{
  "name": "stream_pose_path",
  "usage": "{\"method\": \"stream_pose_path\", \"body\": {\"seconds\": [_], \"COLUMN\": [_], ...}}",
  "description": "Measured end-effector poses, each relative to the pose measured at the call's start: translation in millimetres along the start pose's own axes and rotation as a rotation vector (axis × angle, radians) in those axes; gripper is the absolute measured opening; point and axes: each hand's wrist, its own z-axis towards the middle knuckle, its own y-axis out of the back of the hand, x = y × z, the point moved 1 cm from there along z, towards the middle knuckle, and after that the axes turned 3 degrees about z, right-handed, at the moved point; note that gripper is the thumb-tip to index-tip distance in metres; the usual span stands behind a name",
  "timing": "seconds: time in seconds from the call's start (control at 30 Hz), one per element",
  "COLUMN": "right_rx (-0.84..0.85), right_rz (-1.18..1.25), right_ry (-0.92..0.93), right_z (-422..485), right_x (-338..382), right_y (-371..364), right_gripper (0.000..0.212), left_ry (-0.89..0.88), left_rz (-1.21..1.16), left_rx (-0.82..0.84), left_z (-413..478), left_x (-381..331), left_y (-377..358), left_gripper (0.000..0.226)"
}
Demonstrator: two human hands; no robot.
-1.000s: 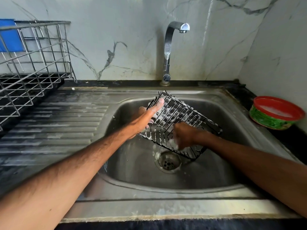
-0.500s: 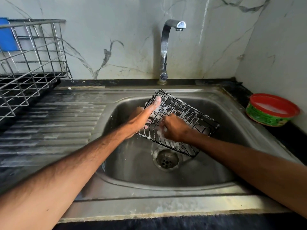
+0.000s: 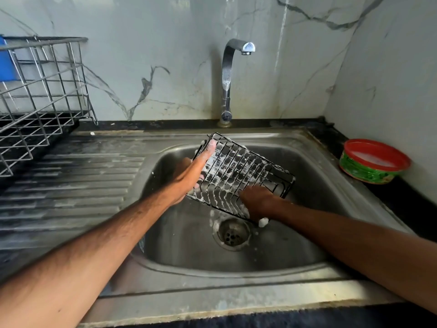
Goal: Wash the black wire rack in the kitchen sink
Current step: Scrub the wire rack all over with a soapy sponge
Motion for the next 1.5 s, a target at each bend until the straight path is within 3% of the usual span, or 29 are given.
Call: {"method": "stream_pose_path", "body": {"seconds": [0.17,0.37,0.47,0.57,0.7,1.0,1.13,1.23,1.33,1.4,1.5], "right_rx": [-0.024,-0.048,-0.031,-0.065,-0.177,-0.321,-0.595,-0.892,-1.135,-1.216,-1.188], "right_rz": [0.268,0.614,0.984,1.208,1.11,1.161,1.159,1.195,1.061,0.902,0.694], "right_ry": [-0.146,-0.111,0.002,0.069,0.08,0.135,0.133,0.004,-0.2,-0.324,-0.453], "right_z": [-5,0,-7,-19,-34,-98,-123,-128,-131,-140,-155], "right_x": [-7,2,8,12,1,-51,-76,-106,-141,-158,-179], "right_y": [14,22,31,49,72,104,125,126,120,116,109], "right_gripper": [0.037,0.022,0.005,0.004,0.005,0.011,0.007,0.01,0.017,0.025,0.023], "left_ry": [0.067,0.051,0.032,0.054,0.051,0.044,0.089,0.088,0.075,0.072,0.077], "left_rz": [-0.003,-0.019,-0.025,-0.004,-0.007,-0.084,-0.099,-0.112,-0.111,-0.114,-0.115], "left_rx": [-0.132,-0.117,-0.082,-0.086,-0.086,-0.027,0.001,0.007,0.018,0.022,0.021], "left_z": [7,7,6,5,6,8,13,14,15,15,15], "left_x": [11,11,11,10,10,8,13,15,18,17,18], "left_y": [8,7,4,2,2,-3,-1,0,0,0,0], "left_gripper": [0.114,0.093,0.104,0.11,0.078,0.072,0.085,0.082,0.084,0.08,0.083]}}
